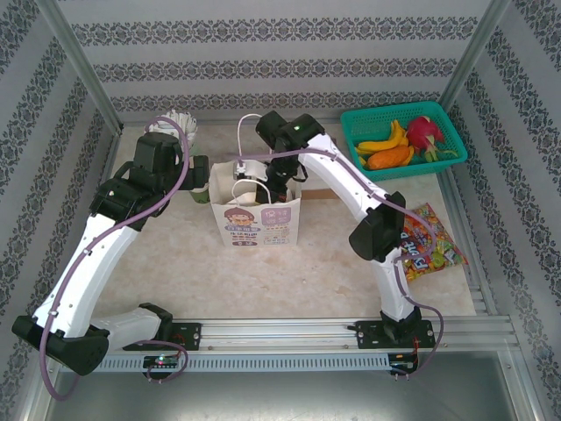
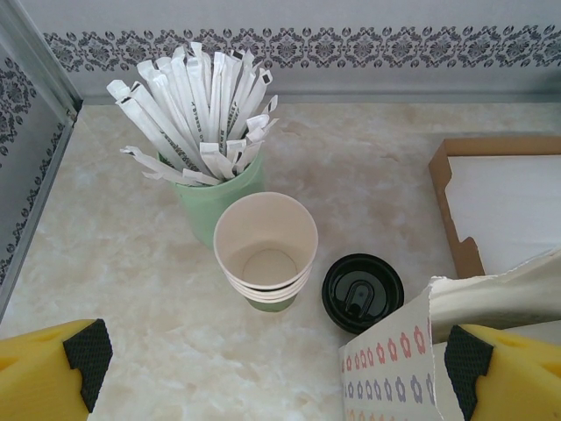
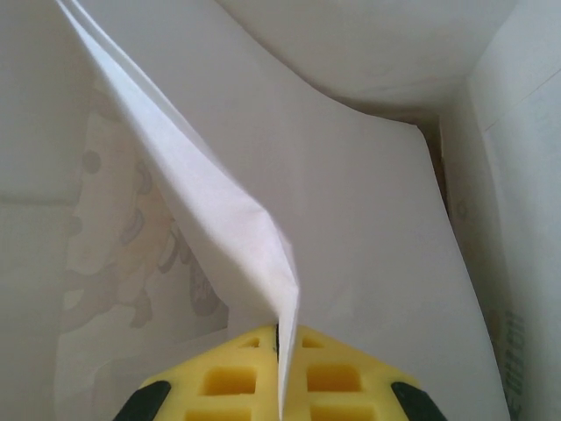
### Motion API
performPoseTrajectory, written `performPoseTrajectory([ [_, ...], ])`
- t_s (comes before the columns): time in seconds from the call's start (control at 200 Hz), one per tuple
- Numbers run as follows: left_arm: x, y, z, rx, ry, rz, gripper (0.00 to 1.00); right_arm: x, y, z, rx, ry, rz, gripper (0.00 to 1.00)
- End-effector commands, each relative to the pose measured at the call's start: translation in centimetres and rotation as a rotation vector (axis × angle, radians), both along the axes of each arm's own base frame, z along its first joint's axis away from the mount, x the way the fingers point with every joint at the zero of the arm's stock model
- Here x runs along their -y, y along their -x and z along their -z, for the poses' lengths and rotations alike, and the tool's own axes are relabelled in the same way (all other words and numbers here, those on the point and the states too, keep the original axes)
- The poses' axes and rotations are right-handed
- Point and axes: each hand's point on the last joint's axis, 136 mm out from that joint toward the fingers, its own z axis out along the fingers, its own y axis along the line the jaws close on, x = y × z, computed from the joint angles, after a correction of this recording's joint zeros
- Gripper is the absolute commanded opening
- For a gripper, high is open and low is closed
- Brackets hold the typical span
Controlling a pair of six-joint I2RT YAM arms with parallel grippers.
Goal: Pack the takeout coffee
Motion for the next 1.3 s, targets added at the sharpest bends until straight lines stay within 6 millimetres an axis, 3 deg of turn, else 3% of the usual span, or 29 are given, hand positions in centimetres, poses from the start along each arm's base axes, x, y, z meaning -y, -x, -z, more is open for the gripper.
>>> performPoseTrajectory([
  [0.0, -0.3, -0.1, 0.0, 0.006, 0.015, -0.016, 1.00, 0.1, 0.6, -1.0, 0.069, 0.031, -0.015, 0.12],
  [0.315, -0.1, -0.2, 0.1, 0.003, 0.016, -0.011, 1.00, 0.3, 1.6, -4.4, 0.099, -0.040, -0.031, 0.33],
  [0.485, -0.1, -0.2, 0.2, -0.002, 0.013, -0.010, 1.00, 0.8, 1.8, -4.4, 0.110, -0.029, -0.032, 0.37],
  [0.694, -0.1, -0.2, 0.5, -0.008, 0.012, -0.007, 1.00, 1.4, 1.2, -1.7, 0.109, 0.048, -0.012, 0.14],
  [0.934, 0.5, -0.2, 1.1, -0.031, 0.038, 0.011, 1.00, 1.3, 0.4, 0.2, 0.129, 0.114, -0.016, 0.08],
  [1.154, -2.5, 0.0, 1.1, -0.016, 0.033, -0.151, 1.00, 0.7, 0.5, -4.7, 0.175, -0.035, 0.011, 0.24],
  [1.294, -4.7, 0.2, 2.5, -0.040, 0.081, -0.270, 1.00, 1.2, 0.7, -7.9, 0.217, -0.122, 0.056, 0.35],
])
